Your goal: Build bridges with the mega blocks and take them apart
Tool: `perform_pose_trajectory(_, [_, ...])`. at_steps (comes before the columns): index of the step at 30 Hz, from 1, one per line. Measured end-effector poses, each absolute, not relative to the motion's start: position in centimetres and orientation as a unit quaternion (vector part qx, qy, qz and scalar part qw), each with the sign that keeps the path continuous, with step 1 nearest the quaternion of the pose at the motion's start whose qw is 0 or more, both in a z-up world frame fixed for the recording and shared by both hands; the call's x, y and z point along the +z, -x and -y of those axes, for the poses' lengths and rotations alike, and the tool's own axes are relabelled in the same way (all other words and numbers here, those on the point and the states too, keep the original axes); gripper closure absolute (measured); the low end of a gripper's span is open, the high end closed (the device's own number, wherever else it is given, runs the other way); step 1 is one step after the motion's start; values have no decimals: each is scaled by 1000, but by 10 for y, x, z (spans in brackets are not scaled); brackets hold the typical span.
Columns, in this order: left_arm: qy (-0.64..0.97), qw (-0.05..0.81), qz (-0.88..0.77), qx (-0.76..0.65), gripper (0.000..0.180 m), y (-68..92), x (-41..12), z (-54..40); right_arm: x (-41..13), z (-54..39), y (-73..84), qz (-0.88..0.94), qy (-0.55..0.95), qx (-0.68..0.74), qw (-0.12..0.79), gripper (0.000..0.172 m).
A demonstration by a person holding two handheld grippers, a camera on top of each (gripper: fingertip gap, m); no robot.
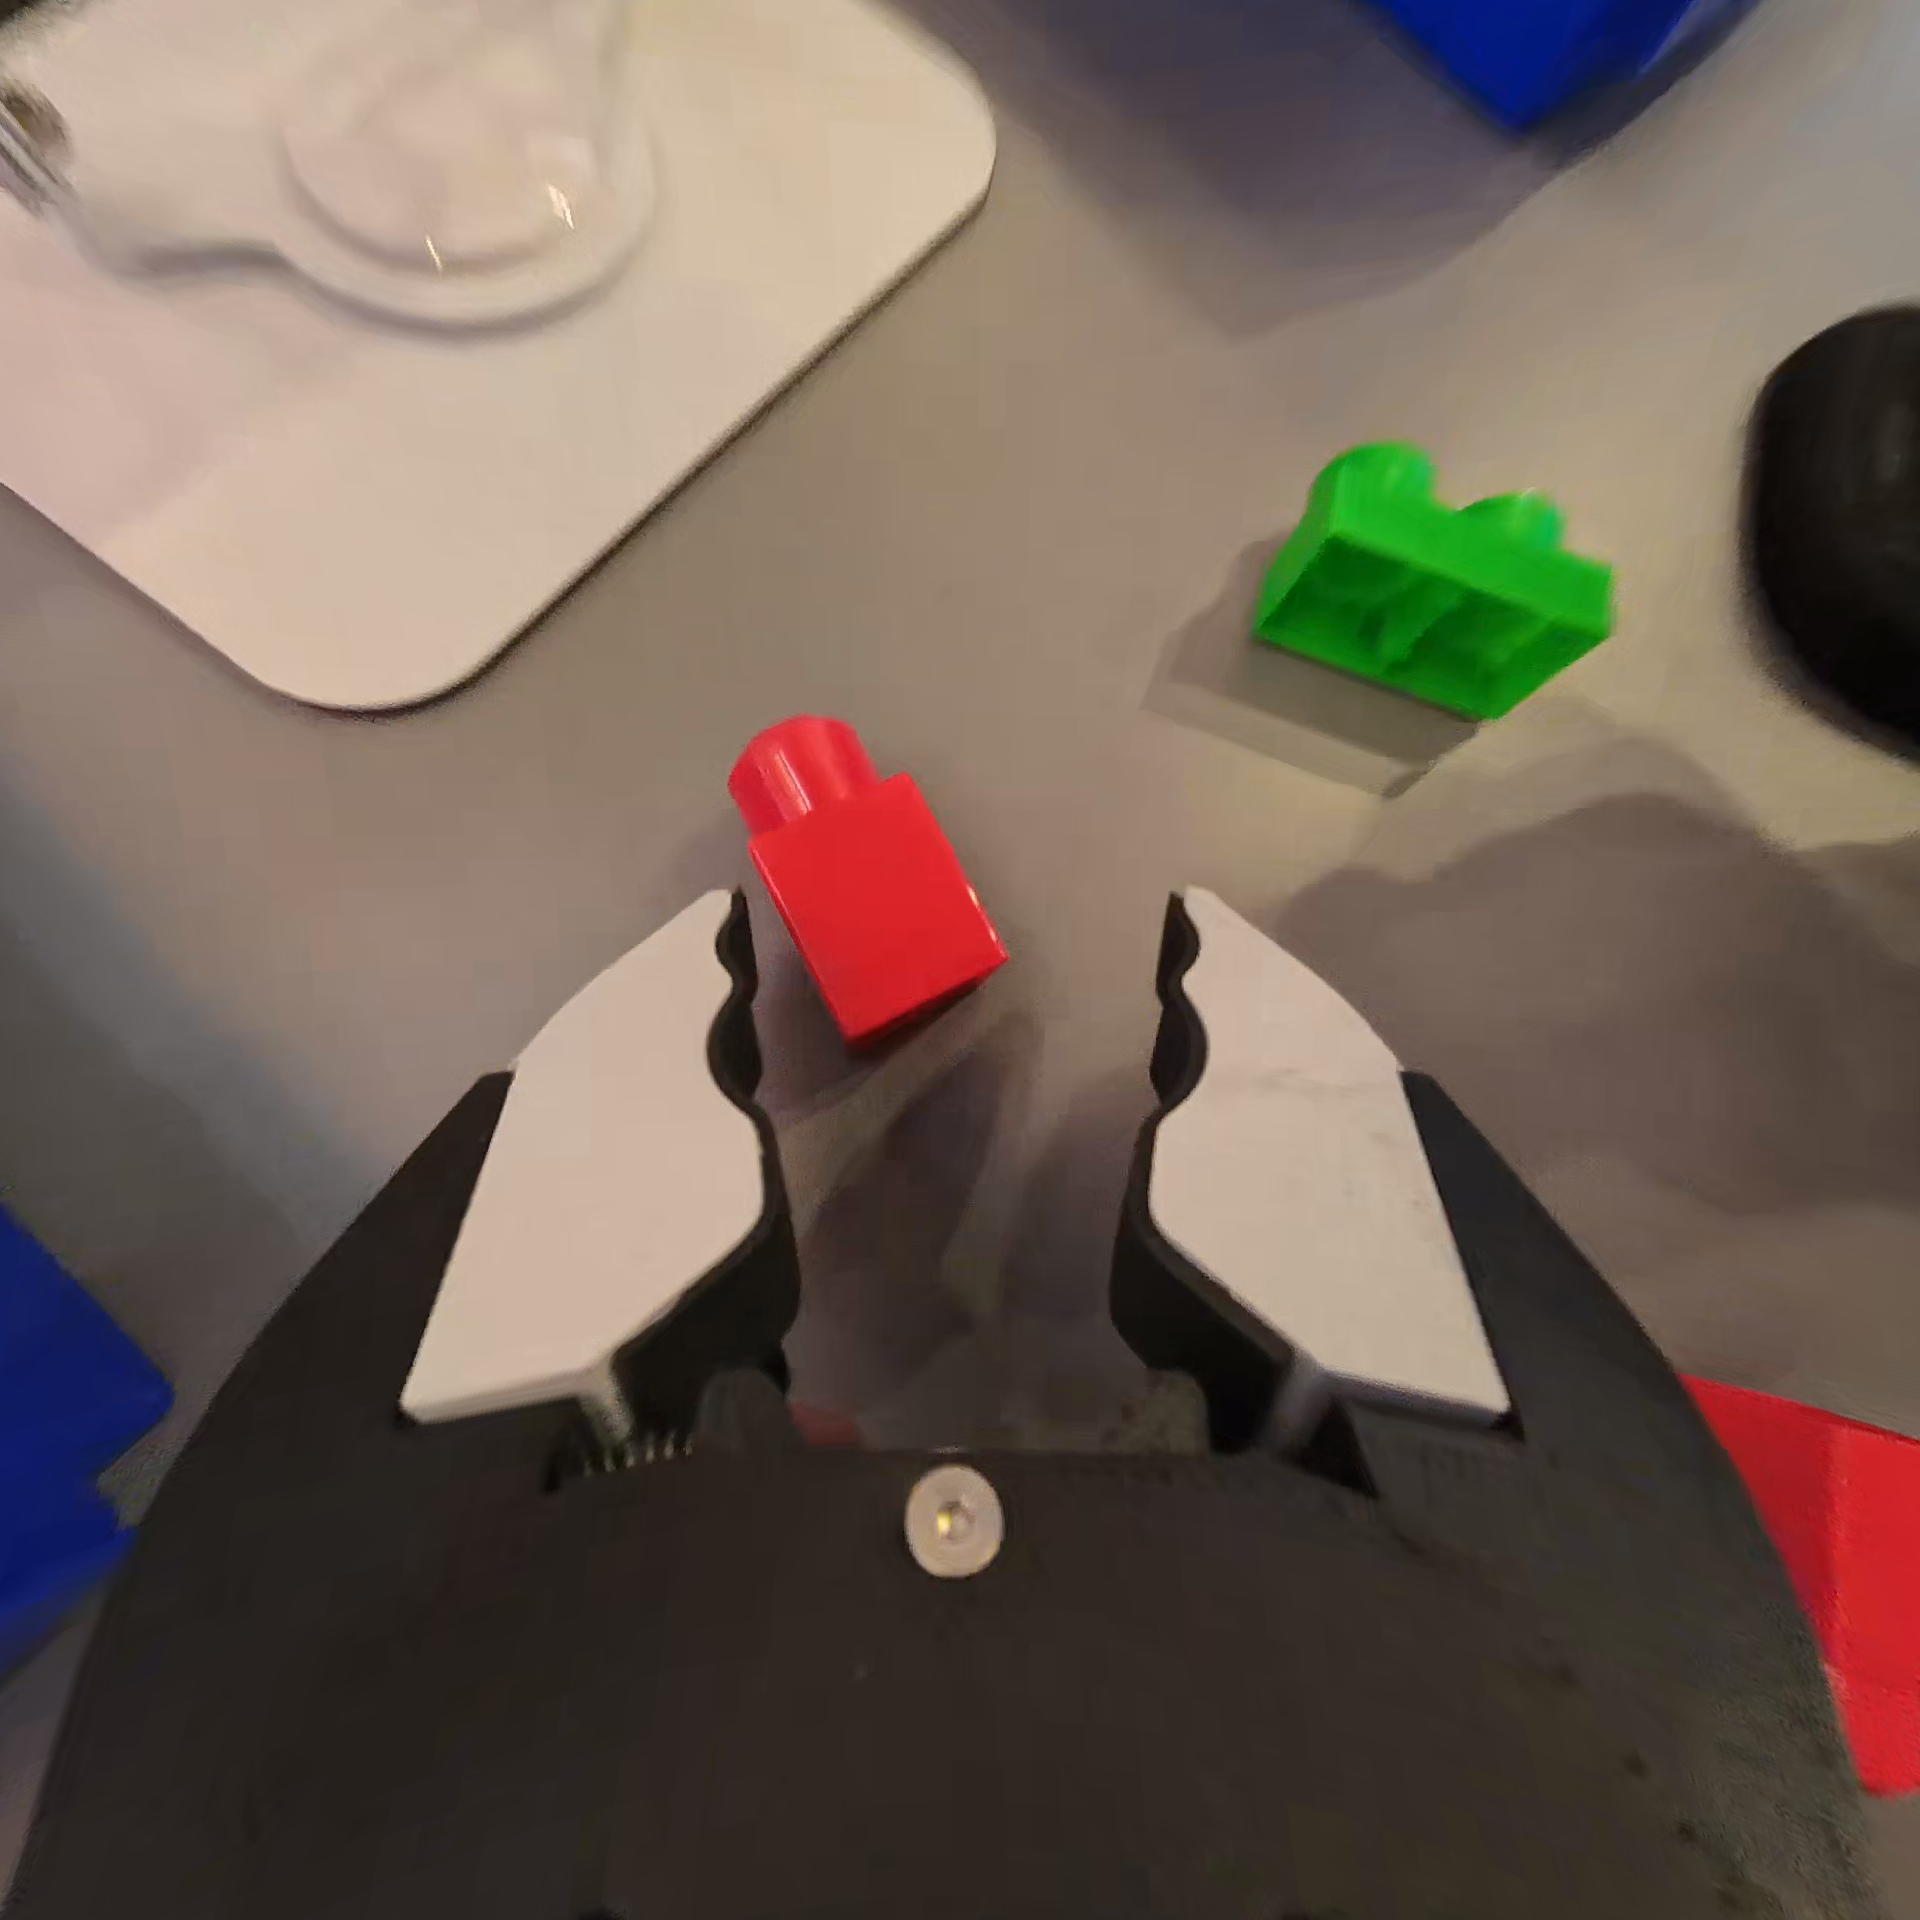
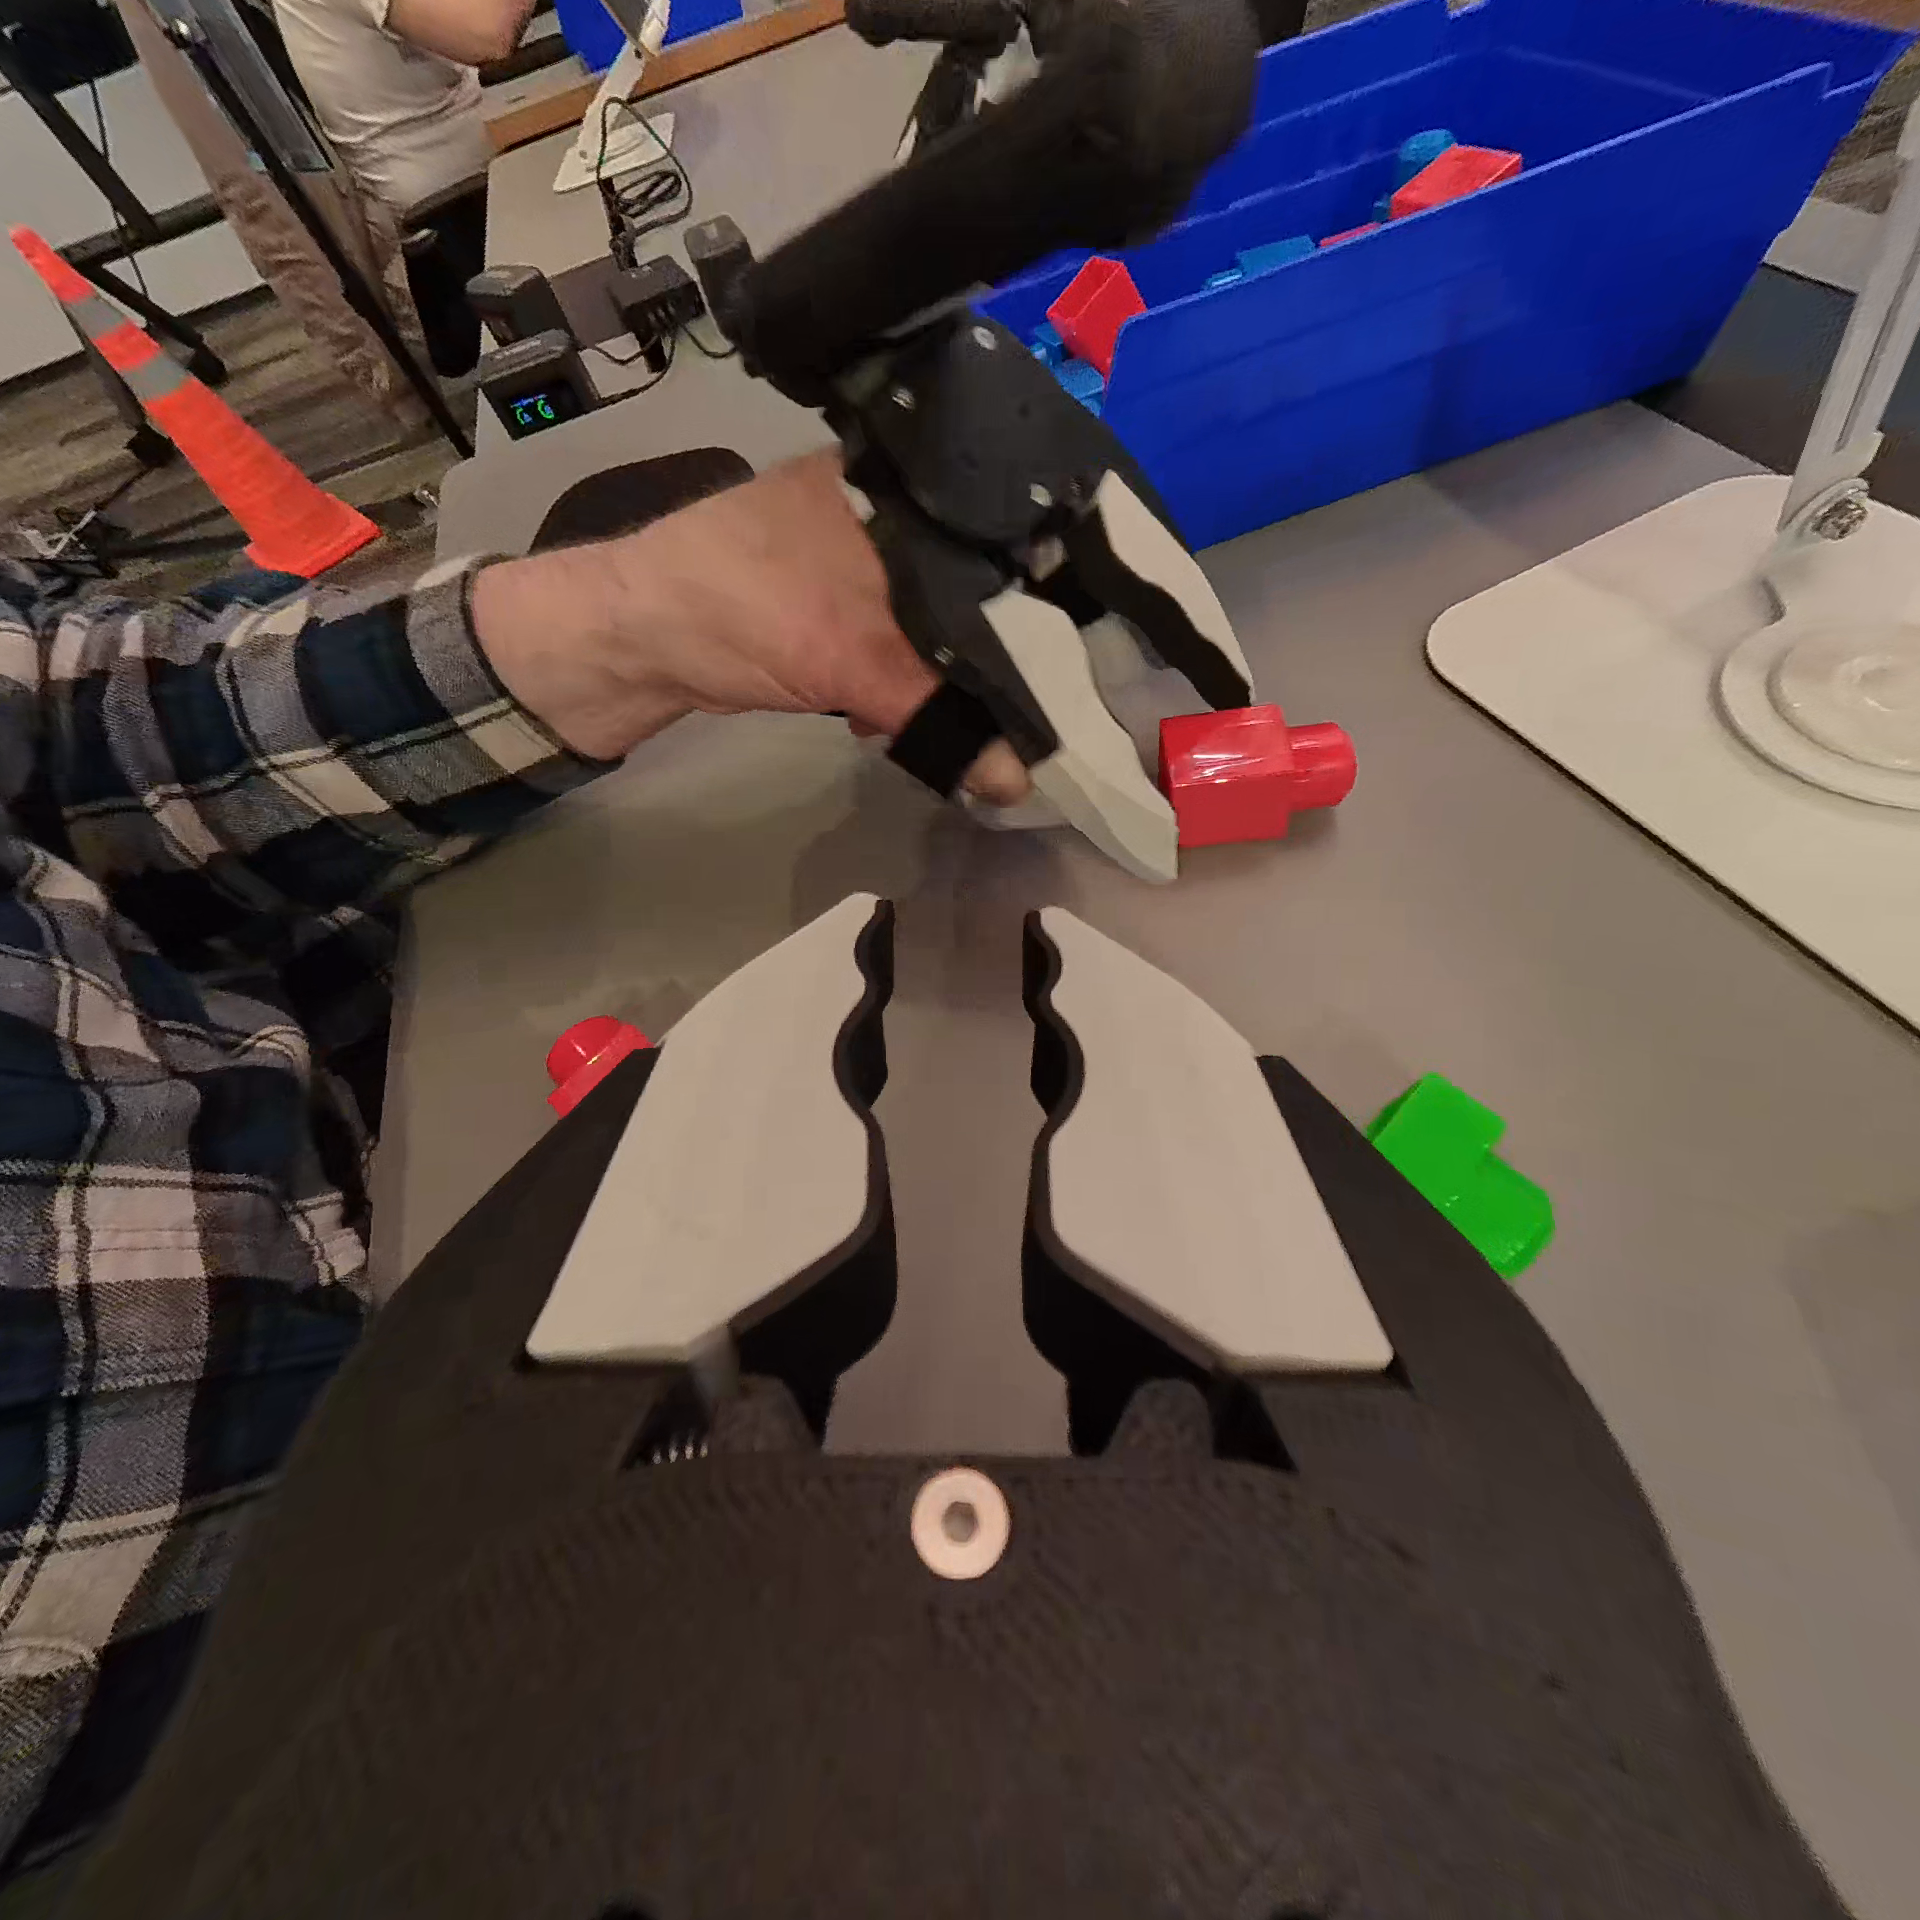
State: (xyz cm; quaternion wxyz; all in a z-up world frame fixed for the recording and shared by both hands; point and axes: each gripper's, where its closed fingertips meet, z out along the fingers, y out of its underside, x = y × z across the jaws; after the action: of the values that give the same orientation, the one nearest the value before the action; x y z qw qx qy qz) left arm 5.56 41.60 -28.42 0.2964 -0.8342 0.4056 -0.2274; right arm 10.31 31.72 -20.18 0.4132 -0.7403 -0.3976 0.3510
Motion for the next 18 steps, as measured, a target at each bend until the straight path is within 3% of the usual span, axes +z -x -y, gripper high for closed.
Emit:
perform_pose_trajectory(2, [852,274,-409,-177,117,-51,-302,-423,-204,-315,-103,399,744,345,410,147])
perform_pose_trajectory(4, [854,287,-397,-175,139,-49,-303,-430,-207,-309,-103,411,745,342,399,147])
perform_pose_trajectory(7, [846,305,-406,-165,140,-48,-300,-431,-208,-296,-100,434,734,356,382,137])
perform_pose_trajectory(11, [800,343,-398,-289,141,-63,-268,-417,-211,-265,-84,507,697,373,343,119])
perform_pose_trajectory(18, [713,406,-388,-419,141,-50,-222,-413,-268,-209,-37,744,609,188,200,111])
